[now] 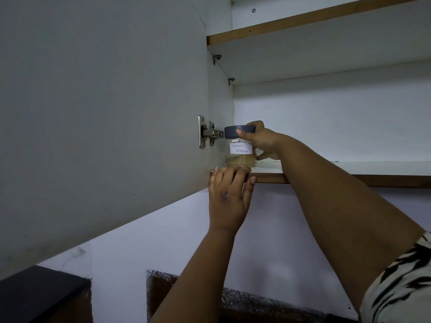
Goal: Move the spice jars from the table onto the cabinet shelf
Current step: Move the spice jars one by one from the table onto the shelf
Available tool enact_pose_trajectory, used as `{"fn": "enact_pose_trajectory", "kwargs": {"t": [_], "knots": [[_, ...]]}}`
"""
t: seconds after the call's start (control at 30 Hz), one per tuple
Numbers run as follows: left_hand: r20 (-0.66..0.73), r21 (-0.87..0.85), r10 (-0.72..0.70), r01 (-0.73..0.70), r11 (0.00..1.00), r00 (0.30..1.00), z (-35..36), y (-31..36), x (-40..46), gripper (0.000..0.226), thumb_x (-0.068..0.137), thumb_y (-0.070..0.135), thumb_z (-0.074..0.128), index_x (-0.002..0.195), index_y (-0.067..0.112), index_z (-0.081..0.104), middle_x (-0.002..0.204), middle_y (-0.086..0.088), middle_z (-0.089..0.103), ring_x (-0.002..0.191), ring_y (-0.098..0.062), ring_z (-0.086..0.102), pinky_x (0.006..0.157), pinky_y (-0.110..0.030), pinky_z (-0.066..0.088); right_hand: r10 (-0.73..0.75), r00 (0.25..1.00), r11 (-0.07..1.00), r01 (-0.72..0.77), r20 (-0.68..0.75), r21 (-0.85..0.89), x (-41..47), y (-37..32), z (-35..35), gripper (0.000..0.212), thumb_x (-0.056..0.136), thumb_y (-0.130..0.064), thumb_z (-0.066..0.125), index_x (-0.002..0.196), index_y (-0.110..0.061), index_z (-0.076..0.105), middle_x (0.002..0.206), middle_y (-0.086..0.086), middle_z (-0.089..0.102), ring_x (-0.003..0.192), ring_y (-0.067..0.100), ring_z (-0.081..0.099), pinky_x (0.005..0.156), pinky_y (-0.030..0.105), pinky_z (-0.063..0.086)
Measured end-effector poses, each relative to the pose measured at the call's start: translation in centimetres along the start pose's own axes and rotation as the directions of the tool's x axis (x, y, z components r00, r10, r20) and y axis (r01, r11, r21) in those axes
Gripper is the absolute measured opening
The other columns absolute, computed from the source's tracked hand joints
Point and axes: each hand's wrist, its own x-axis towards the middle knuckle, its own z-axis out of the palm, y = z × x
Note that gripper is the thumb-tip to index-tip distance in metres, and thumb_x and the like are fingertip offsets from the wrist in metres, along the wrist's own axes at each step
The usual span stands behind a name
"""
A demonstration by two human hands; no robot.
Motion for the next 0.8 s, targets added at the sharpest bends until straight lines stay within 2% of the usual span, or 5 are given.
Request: {"fn": "enact_pose_trajectory", "kwargs": {"t": [0.27,0.43,0.63,0.8], "knots": [[-0.016,-0.006,0.005,-0.005,1.000,1.000,0.1,0.1,0.0,0.028,0.099,0.036,0.044,0.105,0.019,0.065,0.105,0.002,0.064,0.104,-0.017,0.056,0.112,-0.037,0.030,-0.021,1.000,0.999,0.021,-0.003,-0.026,-0.4,-0.1,0.1,0.070,0.093,-0.047,0.058,0.148,-0.026,0.019,0.127,0.002,0.043,0.125,0.026,0.040,0.097,0.051,0.044],[-0.021,-0.024,0.001,-0.001,1.000,1.000,-0.1,0.3,0.0,0.028,0.099,0.035,0.044,0.104,0.018,0.066,0.104,0.001,0.064,0.104,-0.016,0.055,0.113,-0.035,0.028,-0.028,1.000,0.998,0.028,0.000,-0.053,-0.8,-0.2,0.2,0.071,0.093,-0.048,0.057,0.149,-0.027,0.019,0.125,0.002,0.045,0.118,0.024,0.042,0.094,0.048,0.046],[-0.010,-0.057,-0.013,0.012,0.998,1.000,0.0,0.3,-0.2,0.029,0.098,0.035,0.044,0.105,0.016,0.066,0.106,-0.001,0.064,0.106,-0.018,0.056,0.115,-0.036,0.026,-0.026,1.000,0.998,0.027,0.011,-0.061,-1.1,-0.1,0.2,0.070,0.093,-0.047,0.056,0.149,-0.029,0.019,0.140,0.007,0.045,0.123,0.026,0.045,0.100,0.051,0.045],[0.000,-0.067,0.007,-0.007,0.998,1.000,-0.3,0.4,-0.1,0.030,0.098,0.034,0.042,0.105,0.016,0.064,0.104,-0.001,0.062,0.104,-0.018,0.054,0.114,-0.037,0.026,-0.067,0.997,0.988,0.059,-0.048,-0.141,-1.1,-0.2,0.0,0.093,0.089,-0.055,0.058,0.154,-0.034,-0.005,0.160,0.010,0.022,0.139,0.036,0.035,0.104,0.056,0.038]]}}
